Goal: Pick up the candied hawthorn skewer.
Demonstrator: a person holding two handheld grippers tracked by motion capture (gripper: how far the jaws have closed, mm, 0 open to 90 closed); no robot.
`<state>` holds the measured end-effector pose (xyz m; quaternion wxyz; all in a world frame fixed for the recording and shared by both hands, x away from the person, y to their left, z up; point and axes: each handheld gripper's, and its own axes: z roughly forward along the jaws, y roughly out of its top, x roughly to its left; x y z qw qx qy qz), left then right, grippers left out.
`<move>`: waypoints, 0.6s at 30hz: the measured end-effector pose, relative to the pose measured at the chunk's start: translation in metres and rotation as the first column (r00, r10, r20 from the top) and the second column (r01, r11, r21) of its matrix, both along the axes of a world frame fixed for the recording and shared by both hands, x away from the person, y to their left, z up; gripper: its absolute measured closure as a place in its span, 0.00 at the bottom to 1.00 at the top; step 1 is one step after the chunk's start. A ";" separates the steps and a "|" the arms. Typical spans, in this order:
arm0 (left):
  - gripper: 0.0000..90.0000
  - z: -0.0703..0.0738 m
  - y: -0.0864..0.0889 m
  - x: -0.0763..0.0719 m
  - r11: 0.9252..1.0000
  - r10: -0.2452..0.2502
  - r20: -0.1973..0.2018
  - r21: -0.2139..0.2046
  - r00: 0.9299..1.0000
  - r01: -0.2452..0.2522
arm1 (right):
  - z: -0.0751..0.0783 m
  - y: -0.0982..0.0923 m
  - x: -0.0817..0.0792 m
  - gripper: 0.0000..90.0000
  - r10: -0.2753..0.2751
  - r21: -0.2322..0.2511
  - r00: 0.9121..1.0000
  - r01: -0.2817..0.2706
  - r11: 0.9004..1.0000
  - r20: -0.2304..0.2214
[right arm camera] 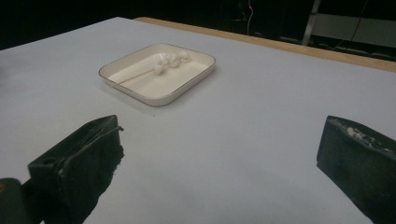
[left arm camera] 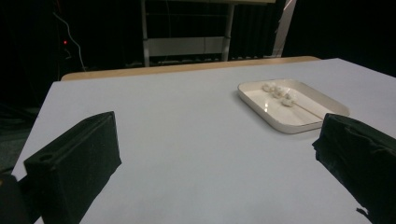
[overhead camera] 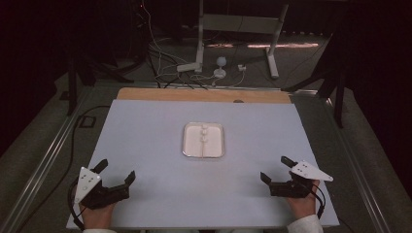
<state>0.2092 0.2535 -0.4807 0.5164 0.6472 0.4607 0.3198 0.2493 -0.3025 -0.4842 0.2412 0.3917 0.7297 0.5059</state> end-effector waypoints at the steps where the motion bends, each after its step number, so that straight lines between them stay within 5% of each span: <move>1: 0.00 0.000 0.001 0.000 1.000 0.003 -0.001 -0.001 1.000 -0.003 | 0.000 -0.001 -0.001 0.00 -0.001 0.006 1.000 0.001 1.000 -0.003; 18: 0.00 0.003 -0.002 0.004 1.000 0.002 -0.032 -0.011 0.999 -0.002 | 0.004 -0.002 -0.008 0.00 -0.013 0.015 1.000 0.013 1.000 0.004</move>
